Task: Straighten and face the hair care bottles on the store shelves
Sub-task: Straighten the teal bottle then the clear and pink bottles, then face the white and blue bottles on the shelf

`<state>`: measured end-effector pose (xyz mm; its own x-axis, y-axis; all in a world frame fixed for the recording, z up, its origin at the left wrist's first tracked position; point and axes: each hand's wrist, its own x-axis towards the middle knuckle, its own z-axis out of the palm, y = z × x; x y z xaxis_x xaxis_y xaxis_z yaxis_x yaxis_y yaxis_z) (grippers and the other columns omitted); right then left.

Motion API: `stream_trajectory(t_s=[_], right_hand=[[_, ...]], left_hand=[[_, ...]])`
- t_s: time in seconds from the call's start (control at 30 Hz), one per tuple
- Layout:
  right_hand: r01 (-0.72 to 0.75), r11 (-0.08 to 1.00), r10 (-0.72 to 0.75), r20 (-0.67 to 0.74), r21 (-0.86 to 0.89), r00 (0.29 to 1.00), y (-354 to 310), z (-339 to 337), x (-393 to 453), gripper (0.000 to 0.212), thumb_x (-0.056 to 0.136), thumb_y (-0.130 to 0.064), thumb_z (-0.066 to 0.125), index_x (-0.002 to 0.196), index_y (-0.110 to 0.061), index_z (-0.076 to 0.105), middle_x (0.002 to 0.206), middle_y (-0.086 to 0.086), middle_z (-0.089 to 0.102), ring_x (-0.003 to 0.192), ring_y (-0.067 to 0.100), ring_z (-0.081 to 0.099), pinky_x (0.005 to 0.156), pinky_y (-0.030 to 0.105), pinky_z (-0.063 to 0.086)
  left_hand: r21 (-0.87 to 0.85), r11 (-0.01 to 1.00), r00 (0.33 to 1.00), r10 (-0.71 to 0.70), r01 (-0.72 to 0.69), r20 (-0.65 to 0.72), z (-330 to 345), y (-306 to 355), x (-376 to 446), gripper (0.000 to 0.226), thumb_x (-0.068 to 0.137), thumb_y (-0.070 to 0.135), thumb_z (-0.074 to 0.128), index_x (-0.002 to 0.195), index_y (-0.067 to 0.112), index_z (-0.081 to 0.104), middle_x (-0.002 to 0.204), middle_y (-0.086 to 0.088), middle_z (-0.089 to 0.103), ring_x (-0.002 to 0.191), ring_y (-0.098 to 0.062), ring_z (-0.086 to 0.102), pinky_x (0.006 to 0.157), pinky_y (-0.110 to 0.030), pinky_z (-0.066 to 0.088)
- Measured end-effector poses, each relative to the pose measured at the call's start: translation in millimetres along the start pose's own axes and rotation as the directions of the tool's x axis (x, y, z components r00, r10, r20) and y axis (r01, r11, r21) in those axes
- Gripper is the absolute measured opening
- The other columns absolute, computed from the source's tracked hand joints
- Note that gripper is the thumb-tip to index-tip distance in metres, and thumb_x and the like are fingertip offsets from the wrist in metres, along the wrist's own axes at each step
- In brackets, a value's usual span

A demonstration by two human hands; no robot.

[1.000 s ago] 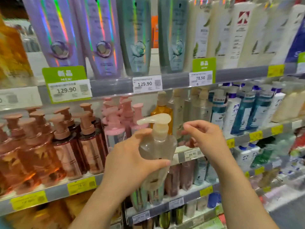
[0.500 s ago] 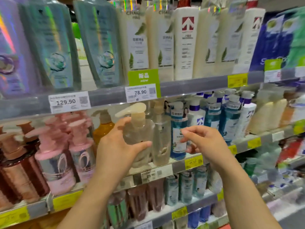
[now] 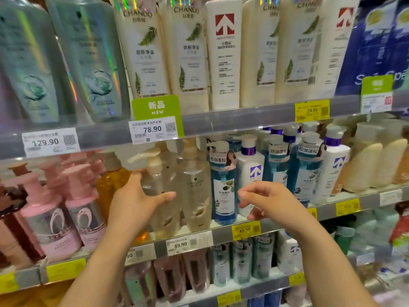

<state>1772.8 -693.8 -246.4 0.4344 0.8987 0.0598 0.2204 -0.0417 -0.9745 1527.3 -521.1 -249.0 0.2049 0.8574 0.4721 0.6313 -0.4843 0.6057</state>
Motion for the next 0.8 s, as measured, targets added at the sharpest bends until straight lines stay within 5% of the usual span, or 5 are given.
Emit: stream_trajectory(t_s=[0.13,0.3,0.43,0.6,0.8], right_hand=[[-0.012,1.000,0.012,-0.003,0.029,1.000,7,2,3,0.012,0.094,-0.028,0.070,0.098,-0.018,0.076,0.084,0.001,0.079,0.058,0.016,0.066,0.063,0.027,0.058],[-0.036,0.999,0.037,-0.014,0.033,0.999,11,8,6,0.011,0.095,-0.026,0.070,0.098,-0.017,0.075,0.083,0.002,0.078,0.057,0.016,0.066,0.064,0.028,0.058],[-0.051,0.998,0.052,-0.031,0.033,0.998,8,9,9,0.011,0.095,-0.026,0.069,0.098,-0.018,0.075,0.083,0.003,0.078,0.056,0.016,0.066,0.061,0.026,0.057],[-0.064,0.997,0.066,-0.052,0.043,0.996,12,15,10,0.010,0.095,-0.026,0.069,0.098,-0.019,0.076,0.083,0.003,0.078,0.057,0.016,0.066,0.061,0.026,0.056],[-0.057,0.997,0.061,-0.089,0.046,0.994,12,18,11,0.009,0.094,-0.026,0.070,0.096,-0.020,0.076,0.084,0.004,0.078,0.055,0.016,0.066,0.062,0.028,0.058]], left_hand=[[-0.007,1.000,0.998,-0.014,0.015,0.067,-9,4,5,0.085,0.053,0.068,0.082,0.118,0.031,0.040,0.087,0.019,0.056,0.072,0.002,0.049,0.054,-0.024,0.040],[0.108,0.993,0.995,0.029,-0.039,0.092,-15,7,8,0.087,0.057,0.070,0.078,0.120,0.026,0.039,0.078,0.019,0.052,0.064,-0.001,0.048,0.050,-0.027,0.040],[0.254,0.960,0.993,0.107,-0.114,0.042,-16,7,11,0.089,0.055,0.069,0.080,0.120,0.013,0.057,0.107,-0.006,0.065,0.092,-0.028,0.062,0.063,-0.032,0.040],[0.359,0.915,0.982,0.183,-0.186,0.044,-17,9,17,0.087,0.058,0.069,0.078,0.121,0.011,0.061,0.113,-0.011,0.066,0.098,-0.031,0.064,0.069,-0.036,0.047],[0.334,0.928,0.985,0.171,-0.166,0.015,-20,17,18,0.081,0.056,0.064,0.082,0.101,0.006,0.049,0.054,0.014,0.031,0.045,-0.007,0.028,0.040,-0.019,0.022]])
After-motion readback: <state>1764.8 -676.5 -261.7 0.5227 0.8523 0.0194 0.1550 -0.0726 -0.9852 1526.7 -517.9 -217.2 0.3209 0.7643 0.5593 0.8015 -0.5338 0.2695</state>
